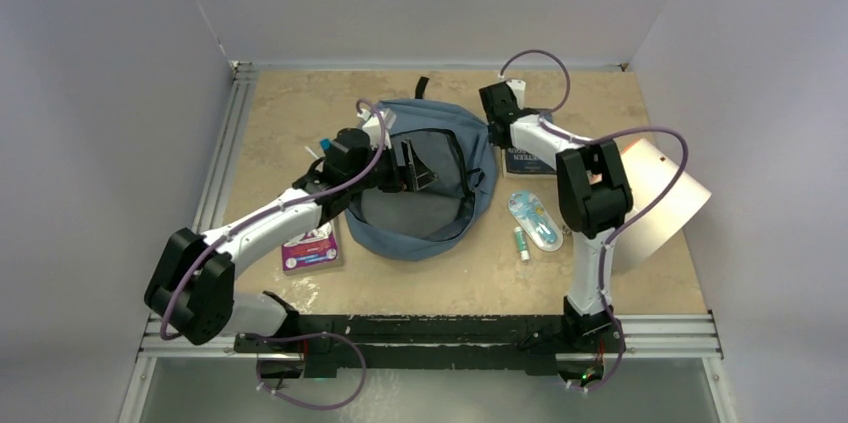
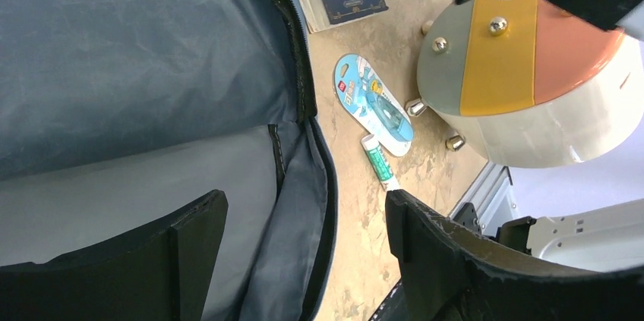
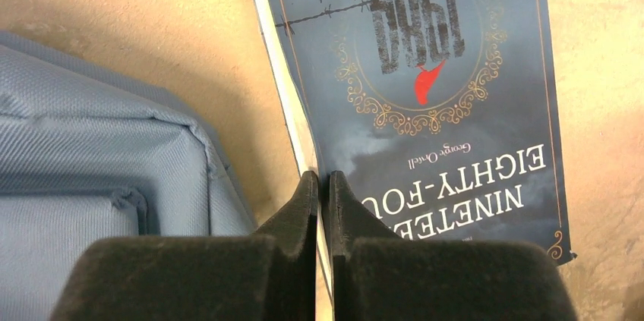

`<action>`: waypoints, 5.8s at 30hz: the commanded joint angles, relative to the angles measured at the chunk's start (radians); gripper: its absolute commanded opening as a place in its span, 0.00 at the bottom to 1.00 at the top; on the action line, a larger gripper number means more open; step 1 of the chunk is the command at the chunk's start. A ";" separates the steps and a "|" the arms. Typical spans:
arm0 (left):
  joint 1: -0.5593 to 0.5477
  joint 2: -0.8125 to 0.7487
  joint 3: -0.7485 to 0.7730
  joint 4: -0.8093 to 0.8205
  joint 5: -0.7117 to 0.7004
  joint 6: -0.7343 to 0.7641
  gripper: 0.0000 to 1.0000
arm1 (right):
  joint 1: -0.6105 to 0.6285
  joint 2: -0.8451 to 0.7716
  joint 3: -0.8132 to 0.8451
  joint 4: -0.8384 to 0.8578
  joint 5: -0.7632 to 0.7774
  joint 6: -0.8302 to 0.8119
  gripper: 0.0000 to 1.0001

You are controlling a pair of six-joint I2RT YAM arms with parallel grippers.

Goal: Pack the student bag
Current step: Pick up the book from the center of the board.

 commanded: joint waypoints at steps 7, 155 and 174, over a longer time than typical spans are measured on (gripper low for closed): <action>-0.060 0.236 0.185 0.196 0.065 -0.028 0.76 | -0.154 -0.286 -0.076 0.054 -0.199 0.088 0.00; -0.024 1.412 1.352 -0.297 -0.003 0.258 0.00 | -0.445 0.105 0.034 0.059 -0.666 0.160 0.72; -0.018 1.429 1.385 -0.331 0.030 0.266 0.00 | -0.458 -0.057 -0.119 0.306 -1.177 0.225 0.60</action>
